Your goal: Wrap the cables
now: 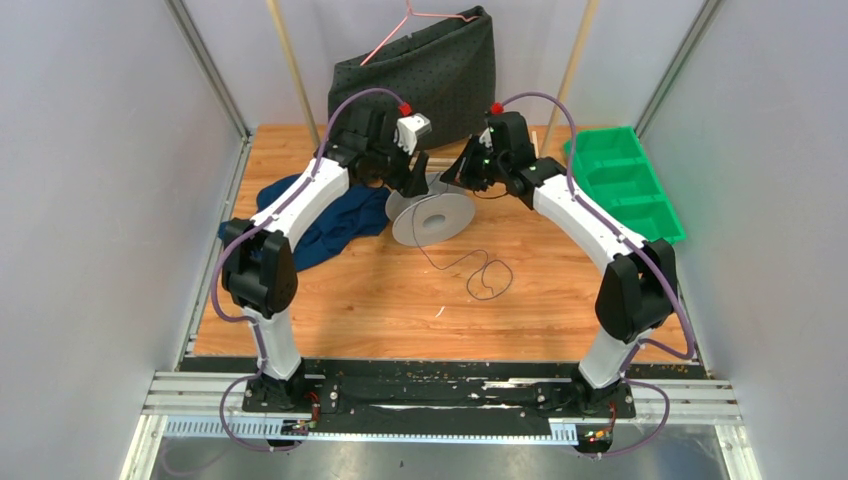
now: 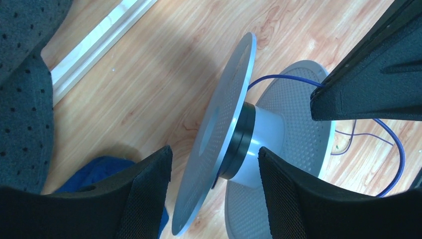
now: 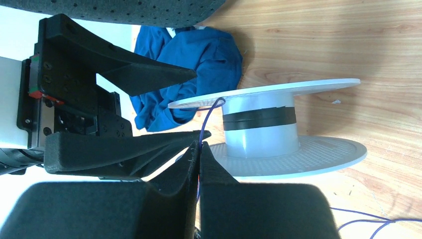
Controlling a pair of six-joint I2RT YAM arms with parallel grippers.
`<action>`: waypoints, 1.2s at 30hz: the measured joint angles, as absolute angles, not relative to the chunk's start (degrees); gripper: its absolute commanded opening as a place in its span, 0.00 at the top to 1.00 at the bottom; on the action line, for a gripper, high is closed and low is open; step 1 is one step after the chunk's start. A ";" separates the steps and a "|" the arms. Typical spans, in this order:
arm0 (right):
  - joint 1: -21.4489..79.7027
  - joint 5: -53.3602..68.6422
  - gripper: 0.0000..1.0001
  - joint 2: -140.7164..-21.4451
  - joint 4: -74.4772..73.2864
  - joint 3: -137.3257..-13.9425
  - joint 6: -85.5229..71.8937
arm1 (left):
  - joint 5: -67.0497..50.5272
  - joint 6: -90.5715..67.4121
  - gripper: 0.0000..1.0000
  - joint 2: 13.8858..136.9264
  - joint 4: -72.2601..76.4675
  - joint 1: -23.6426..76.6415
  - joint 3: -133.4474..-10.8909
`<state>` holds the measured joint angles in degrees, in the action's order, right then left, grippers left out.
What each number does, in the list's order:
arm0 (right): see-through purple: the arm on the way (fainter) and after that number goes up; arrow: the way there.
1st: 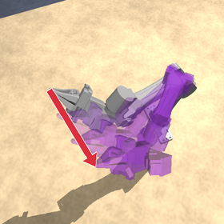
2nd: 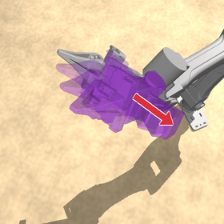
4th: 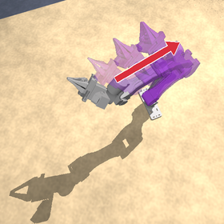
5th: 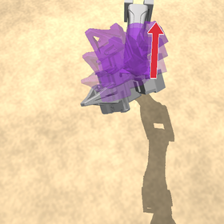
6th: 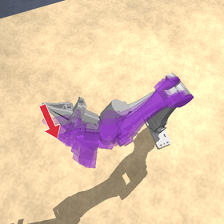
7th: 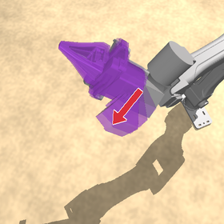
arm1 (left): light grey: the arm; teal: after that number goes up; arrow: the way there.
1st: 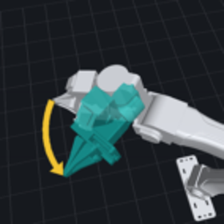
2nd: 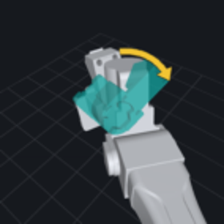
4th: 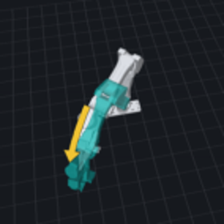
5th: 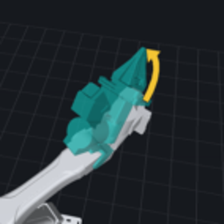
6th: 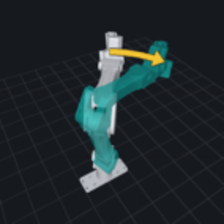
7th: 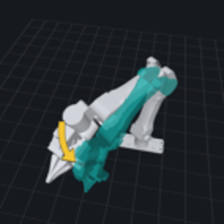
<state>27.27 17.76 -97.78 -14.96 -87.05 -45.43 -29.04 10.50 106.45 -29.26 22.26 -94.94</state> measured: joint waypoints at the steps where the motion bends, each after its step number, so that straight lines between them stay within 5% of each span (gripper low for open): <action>1: 27.11 18.06 0.99 -97.78 -14.50 -86.78 -45.87 | -29.15 10.50 0.33 106.67 -29.26 22.26 -94.94; 36: 26.13 23.05 0.99 -98.41 -10.35 -86.39 -49.87 | -30.00 10.37 0.58 108.09 -28.40 22.26 -95.77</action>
